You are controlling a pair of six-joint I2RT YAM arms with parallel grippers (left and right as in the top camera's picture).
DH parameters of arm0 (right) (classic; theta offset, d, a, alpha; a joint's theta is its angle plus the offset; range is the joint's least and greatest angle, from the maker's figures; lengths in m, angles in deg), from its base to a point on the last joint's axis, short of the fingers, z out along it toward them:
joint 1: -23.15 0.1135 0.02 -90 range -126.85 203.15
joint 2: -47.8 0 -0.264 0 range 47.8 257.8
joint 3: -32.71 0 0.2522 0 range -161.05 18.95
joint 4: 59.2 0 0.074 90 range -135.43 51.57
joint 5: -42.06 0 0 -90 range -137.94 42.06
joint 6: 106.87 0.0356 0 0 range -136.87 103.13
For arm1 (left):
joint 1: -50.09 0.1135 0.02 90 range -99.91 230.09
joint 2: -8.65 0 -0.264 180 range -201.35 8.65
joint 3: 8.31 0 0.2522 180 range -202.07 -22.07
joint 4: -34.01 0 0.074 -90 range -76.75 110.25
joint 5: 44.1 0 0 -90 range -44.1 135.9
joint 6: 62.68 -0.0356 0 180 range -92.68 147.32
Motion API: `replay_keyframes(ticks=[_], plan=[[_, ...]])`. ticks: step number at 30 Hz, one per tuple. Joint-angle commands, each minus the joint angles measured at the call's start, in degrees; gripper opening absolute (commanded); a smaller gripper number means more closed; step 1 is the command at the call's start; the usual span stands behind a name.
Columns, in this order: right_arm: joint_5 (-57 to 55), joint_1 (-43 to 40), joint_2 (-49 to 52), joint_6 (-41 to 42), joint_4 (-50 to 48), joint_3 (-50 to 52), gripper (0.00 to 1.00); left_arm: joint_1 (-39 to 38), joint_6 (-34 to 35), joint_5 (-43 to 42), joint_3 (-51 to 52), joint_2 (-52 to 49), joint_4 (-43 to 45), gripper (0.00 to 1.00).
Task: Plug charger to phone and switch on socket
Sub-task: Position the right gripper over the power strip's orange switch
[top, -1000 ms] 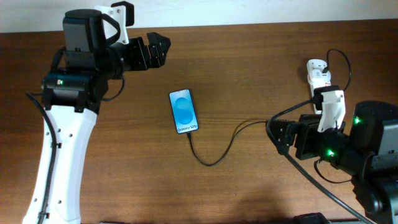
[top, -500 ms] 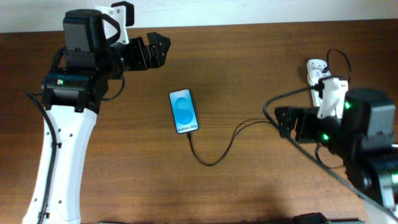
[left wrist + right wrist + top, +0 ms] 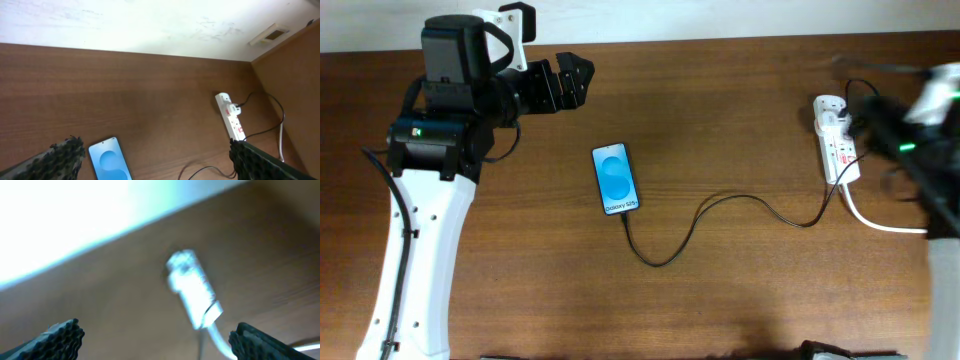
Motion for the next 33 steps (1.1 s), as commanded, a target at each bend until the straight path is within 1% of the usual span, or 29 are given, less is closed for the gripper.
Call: replay_keyframes(ticks=[1,3,6,11,14,17,19,21,27,33], plan=[[-0.4,-8.7,-0.3,5.1,-3.6,-2.3,0.99,0.3,-0.9,0.4,-0.2,0.6,0.0,0.99],[-0.5,-12.8,0.9,7.2,-6.9,-2.3,0.99,0.3,-0.9,0.4,-0.3,0.6,0.0,0.99],[-0.6,-16.8,4.9,7.3,-11.2,-2.3,0.99,0.3,-0.9,0.4,-0.2,0.6,0.0,0.99],[-0.5,-20.7,14.6,7.1,-13.0,-2.3,0.99,0.3,-0.9,0.4,-0.2,0.6,0.0,0.99],[3.7,-20.9,20.4,3.6,-12.6,-2.3,0.99,0.3,-0.9,0.4,-0.2,0.6,0.0,0.99],[7.7,-20.8,25.9,3.5,-13.1,-2.3,0.99,0.3,-0.9,0.4,-0.2,0.6,0.0,0.99],[13.6,-20.8,31.5,1.8,-15.6,-2.3,0.99,0.3,-0.9,0.4,-0.2,0.6,0.0,0.99],[15.8,-20.8,35.8,1.6,-16.8,-2.3,0.99,0.3,-0.9,0.4,-0.2,0.6,0.0,0.99],[19.1,-20.3,44.8,1.6,-17.7,-2.3,1.00,0.3,-0.9,0.4,-0.2,0.6,0.0,0.99],[16.7,-17.6,49.2,0.9,-21.3,-2.3,1.00,0.3,-0.9,0.4,-0.2,0.6,0.0,0.99]])
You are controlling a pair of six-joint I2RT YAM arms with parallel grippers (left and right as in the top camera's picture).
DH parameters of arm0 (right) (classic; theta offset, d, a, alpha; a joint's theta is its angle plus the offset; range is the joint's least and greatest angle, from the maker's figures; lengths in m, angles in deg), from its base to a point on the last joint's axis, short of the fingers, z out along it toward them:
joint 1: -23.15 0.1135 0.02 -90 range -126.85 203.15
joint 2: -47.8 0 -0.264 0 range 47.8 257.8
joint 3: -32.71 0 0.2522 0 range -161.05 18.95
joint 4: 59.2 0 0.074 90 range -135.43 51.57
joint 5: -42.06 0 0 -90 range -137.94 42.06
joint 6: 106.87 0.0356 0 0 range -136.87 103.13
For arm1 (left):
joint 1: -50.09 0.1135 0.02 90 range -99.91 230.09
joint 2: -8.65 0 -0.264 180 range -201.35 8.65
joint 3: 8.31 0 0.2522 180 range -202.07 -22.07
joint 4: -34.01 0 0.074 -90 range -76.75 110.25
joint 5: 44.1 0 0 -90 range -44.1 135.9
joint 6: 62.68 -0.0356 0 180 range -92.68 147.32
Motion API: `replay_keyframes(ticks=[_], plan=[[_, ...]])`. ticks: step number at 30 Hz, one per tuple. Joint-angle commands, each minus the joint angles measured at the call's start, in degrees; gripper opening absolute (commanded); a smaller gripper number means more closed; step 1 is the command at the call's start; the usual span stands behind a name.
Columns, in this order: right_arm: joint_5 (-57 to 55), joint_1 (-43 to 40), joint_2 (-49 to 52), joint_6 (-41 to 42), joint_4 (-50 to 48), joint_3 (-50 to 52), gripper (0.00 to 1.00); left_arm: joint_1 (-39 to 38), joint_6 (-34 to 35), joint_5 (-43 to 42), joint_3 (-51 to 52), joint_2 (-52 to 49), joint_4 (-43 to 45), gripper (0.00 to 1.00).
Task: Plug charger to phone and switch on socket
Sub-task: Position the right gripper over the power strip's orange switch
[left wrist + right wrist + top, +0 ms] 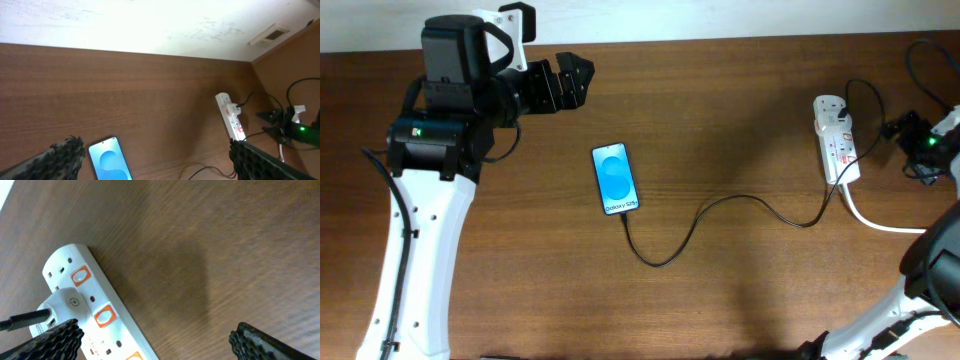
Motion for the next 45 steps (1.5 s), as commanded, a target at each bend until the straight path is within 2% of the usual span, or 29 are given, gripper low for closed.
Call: replay_keyframes(ticks=[1,13,25,31,34,45], plan=[[-1.1,2.0,2.2,-0.6,-2.3,-0.4,1.00,0.3,-0.9,0.4,-0.2,0.6,0.0,0.99],[-3.5,6.4,7.1,-3.5,-4.3,-0.4,1.00,0.3,-0.9,0.4,-0.2,0.6,0.0,0.99],[-2.8,6.8,9.2,-0.5,-2.3,-0.3,1.00,0.3,-0.9,0.4,-0.2,0.6,0.0,0.99],[-3.4,6.8,9.2,-2.6,-0.9,-0.3,1.00,0.3,-0.9,0.4,-0.2,0.6,0.0,0.99],[-3.5,7.1,9.2,-6.3,0.3,-0.3,1.00,0.3,-0.9,0.4,-0.2,0.6,0.0,0.99],[-8.8,9.0,9.2,-8.2,1.4,-0.3,1.00,0.3,-0.9,0.4,-0.2,0.6,0.0,0.99]])
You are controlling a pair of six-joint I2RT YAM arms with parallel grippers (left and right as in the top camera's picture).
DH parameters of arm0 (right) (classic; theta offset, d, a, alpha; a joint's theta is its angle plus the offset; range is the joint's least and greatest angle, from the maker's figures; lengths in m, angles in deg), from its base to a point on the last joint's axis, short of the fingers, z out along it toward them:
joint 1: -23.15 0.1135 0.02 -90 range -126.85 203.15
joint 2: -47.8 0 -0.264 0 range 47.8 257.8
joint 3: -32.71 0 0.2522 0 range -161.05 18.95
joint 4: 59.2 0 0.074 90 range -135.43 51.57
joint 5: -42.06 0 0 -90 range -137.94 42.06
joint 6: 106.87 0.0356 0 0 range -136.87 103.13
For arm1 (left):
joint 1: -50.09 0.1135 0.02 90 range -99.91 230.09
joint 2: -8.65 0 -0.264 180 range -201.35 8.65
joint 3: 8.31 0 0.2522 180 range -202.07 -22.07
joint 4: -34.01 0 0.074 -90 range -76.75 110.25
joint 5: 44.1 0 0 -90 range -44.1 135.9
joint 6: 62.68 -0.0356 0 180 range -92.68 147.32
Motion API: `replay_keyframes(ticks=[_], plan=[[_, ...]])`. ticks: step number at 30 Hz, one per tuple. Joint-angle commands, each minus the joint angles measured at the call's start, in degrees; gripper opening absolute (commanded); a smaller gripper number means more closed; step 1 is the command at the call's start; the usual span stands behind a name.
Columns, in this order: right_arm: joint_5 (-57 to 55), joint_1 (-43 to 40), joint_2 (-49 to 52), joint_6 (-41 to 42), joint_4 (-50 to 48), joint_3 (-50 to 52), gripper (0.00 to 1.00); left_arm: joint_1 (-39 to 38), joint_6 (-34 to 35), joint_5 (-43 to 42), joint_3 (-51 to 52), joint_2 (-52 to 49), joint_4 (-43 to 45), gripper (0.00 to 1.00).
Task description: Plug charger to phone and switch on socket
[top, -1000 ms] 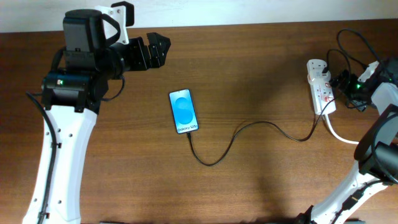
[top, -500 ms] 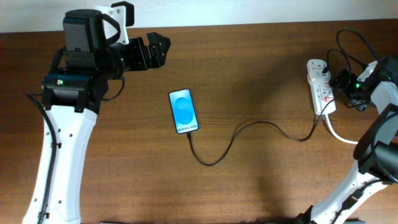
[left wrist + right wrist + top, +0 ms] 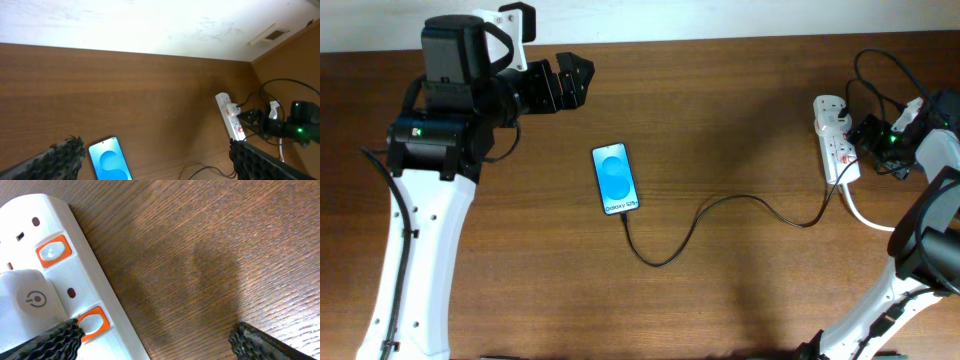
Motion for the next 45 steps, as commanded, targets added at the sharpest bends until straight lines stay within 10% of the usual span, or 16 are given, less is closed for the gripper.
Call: replay_keyframes(ticks=[1,45], plan=[[-4.4,3.7,2.7,-2.1,1.4,1.0,1.00,0.3,-0.9,0.4,-0.2,0.6,0.0,0.99],[-8.1,1.4,2.6,5.7,1.3,-1.1,1.00,0.3,-0.9,0.4,-0.3,0.6,0.0,0.99]])
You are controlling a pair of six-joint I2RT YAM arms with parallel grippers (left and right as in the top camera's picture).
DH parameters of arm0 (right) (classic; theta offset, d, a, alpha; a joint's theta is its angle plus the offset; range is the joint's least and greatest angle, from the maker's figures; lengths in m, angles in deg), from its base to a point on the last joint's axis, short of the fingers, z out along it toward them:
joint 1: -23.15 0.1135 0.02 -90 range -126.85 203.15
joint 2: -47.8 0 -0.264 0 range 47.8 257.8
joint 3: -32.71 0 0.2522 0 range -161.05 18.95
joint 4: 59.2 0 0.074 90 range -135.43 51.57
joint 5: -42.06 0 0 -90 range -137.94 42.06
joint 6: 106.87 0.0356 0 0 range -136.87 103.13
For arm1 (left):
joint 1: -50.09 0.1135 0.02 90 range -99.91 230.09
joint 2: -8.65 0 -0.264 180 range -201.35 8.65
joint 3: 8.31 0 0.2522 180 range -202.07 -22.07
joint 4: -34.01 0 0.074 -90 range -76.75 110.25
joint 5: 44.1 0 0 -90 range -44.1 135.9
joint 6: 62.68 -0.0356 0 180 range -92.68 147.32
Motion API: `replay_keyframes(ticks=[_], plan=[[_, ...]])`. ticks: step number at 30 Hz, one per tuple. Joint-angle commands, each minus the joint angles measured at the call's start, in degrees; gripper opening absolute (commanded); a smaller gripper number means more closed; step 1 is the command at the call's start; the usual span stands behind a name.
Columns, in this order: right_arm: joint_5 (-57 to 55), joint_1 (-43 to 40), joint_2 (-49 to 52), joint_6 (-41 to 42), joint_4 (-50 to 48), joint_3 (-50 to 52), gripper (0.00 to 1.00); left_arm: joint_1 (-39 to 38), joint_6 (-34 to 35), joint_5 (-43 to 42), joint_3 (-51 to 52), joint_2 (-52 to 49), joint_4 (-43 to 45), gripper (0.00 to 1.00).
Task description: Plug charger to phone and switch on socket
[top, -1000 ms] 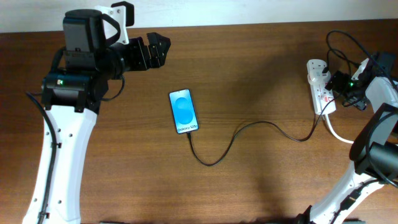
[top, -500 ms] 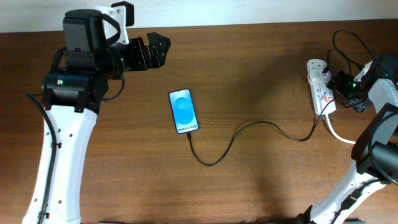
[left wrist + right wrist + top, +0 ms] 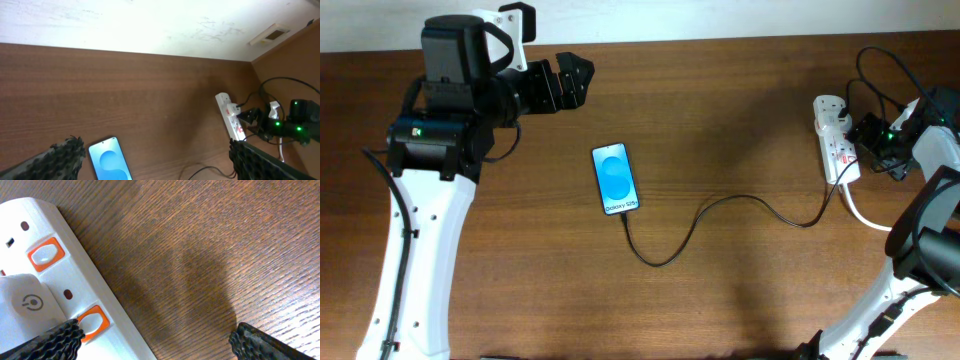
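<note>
The phone [image 3: 616, 179], its screen lit blue, lies flat mid-table, and the black cable [image 3: 720, 205] runs from its bottom edge to the white power strip [image 3: 835, 140] at the far right. My right gripper [image 3: 872, 135] stands open just to the right of the strip. In the right wrist view its left fingertip [image 3: 52, 339] sits at the edge of an orange switch [image 3: 90, 322], beside the white plug [image 3: 25, 300]. A second orange switch [image 3: 46, 253] lies further along. My left gripper [image 3: 575, 75] hangs open, high at the back left, with the phone [image 3: 110, 160] below it.
A white lead [image 3: 880, 222] runs off the strip toward the right table edge. Black cables [image 3: 880, 70] loop behind the strip near the back wall [image 3: 150, 25]. Bare brown wood [image 3: 210, 255] lies to the right of the strip.
The right gripper has shifted only slightly beside the power strip, still open. Left arm, phone and cable have not moved.
The right arm was first a blur over the power strip. Then it stood further right, near the table's edge, seeing the strip from higher up. Then it was close against the strip's right side, where it still is. Left arm and phone stayed still throughout.
</note>
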Motion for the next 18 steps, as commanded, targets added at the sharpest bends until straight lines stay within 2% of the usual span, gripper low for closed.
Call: replay_keyframes(ticks=[1,18], plan=[[-4.8,0.3,3.0,0.4,-0.3,-0.3,1.00,0.3,-0.9,0.4,-0.2,0.6,0.0,0.99],[-5.3,0.5,3.0,-1.7,-0.8,-0.3,1.00,0.3,-0.9,0.4,-0.2,0.6,0.0,0.99]])
